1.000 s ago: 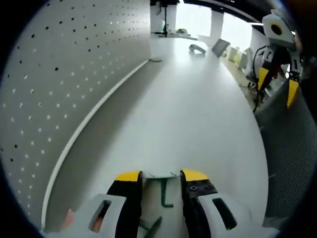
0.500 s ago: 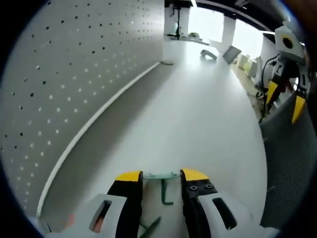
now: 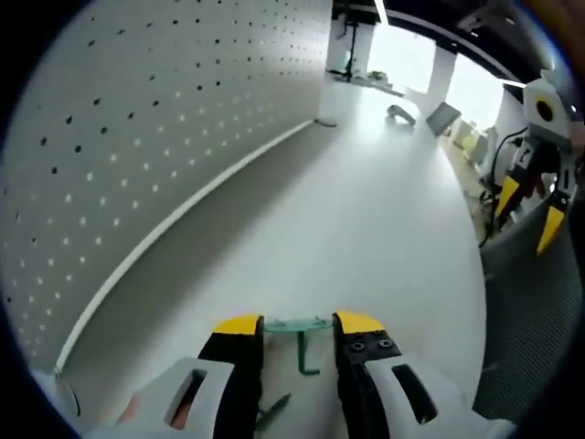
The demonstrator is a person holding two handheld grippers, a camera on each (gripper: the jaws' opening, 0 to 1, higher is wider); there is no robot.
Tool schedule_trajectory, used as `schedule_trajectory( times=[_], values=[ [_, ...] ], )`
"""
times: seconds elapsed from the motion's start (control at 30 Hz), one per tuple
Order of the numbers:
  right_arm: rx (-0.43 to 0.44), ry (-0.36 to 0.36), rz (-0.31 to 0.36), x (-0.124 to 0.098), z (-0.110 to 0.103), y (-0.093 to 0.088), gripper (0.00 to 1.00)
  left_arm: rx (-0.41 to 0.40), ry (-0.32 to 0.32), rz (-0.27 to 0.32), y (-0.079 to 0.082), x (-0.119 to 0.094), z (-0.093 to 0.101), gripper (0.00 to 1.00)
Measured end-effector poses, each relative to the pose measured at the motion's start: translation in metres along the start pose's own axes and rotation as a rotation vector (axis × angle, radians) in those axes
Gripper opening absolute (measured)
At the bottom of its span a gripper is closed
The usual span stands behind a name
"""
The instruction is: Insert the hook assembly into the mounting plate slot until the hook locks in place.
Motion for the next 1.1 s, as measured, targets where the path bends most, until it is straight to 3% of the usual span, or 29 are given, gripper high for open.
schedule_trajectory(
  times=[0.17, 0.57, 0.73, 0.83, 0.9, 1.0, 1.1],
  values=[
    [0.001, 0.002, 0.001, 0.000, 0.000, 0.000, 0.36, -0.008, 0.014, -0.035, -0.009, 0.000, -0.003, 0.31],
    [0.000, -0.002, -0.003, 0.000, 0.000, -0.002, 0.36, -0.032, 0.005, -0.025, -0.012, 0.001, -0.002, 0.32],
    [0.000, -0.003, 0.000, 0.000, 0.000, -0.001, 0.36, -0.024, 0.035, 0.001, -0.008, -0.002, -0.008, 0.50],
    [0.000, 0.001, 0.000, 0.001, -0.001, -0.001, 0.36, -0.024, 0.023, 0.025, -0.001, -0.008, -0.008, 0.47],
    [-0.001, 0.003, -0.002, 0.002, -0.002, -0.002, 0.36, 0.012, 0.017, 0.048, 0.004, -0.012, -0.006, 0.48],
    [0.003, 0.006, -0.003, 0.002, -0.004, -0.003, 0.36, 0.219, 0.013, 0.004, -0.001, -0.015, -0.003, 0.49],
    [0.001, 0.008, -0.008, 0.002, -0.004, -0.005, 0.36, 0.220, -0.010, -0.003, -0.003, -0.014, 0.002, 0.48]
  ],
)
Point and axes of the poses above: the point that each gripper's makers call its tool centre point, and the gripper's own axes: x roughly forward along the fingers, z roughly to its right, y roughly out of its top, the point moved 2 cm from there along -x, roughly backward along the fingers, and after that the axes turned 5 degrees about y, right-handed, at the moved point
